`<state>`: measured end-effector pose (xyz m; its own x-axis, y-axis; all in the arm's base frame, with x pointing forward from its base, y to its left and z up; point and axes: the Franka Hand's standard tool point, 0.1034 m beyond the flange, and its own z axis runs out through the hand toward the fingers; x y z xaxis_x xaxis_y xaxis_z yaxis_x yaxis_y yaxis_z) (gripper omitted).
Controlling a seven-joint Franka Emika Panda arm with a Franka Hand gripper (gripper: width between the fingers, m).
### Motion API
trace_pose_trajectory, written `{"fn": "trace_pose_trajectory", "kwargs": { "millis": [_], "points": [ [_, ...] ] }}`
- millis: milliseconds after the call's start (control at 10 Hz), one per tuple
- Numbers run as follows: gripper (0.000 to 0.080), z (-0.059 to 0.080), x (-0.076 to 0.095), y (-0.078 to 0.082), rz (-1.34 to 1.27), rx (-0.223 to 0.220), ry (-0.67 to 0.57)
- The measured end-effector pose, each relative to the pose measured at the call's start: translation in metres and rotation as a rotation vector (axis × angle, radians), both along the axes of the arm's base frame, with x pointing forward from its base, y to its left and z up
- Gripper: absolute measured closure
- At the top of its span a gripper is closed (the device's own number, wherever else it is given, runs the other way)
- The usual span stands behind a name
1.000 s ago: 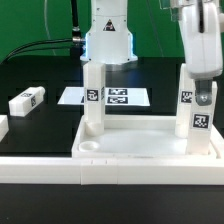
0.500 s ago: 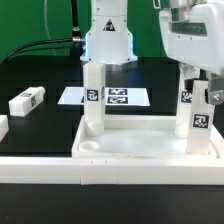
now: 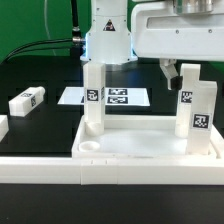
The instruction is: Assemble desk
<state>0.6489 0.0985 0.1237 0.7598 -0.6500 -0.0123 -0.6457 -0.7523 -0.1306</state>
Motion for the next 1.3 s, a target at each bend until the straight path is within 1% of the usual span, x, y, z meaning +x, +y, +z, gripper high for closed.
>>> {"fn": "trace_pose_trajectory", "kwargs": {
  "millis": [200, 400, 600, 700, 800, 900, 1000, 1100, 1300],
  "points": [
    [0.0151, 0.001, 0.0, 0.007, 0.118, -0.029, -0.011],
    [0.0151, -0.001, -0.002, 0.014, 0.3, -0.079, -0.024],
    [0.0151, -0.004, -0.002, 0.011, 0.469, -0.097, -0.034],
    [0.0151, -0.005, -0.002, 0.01, 0.464, -0.097, -0.037],
    [0.0248, -0.005, -0.002, 0.01, 0.464, -0.097, -0.037],
    [0.0383, -0.005, -0.002, 0.01, 0.464, -0.097, -0.037],
    [0.0383, -0.005, -0.002, 0.01, 0.464, -0.098, -0.037],
    [0.0514, -0.005, -0.002, 0.01, 0.456, -0.097, -0.037],
    [0.0514, -0.004, -0.001, 0.005, 0.41, -0.095, -0.039]
  ]
}}
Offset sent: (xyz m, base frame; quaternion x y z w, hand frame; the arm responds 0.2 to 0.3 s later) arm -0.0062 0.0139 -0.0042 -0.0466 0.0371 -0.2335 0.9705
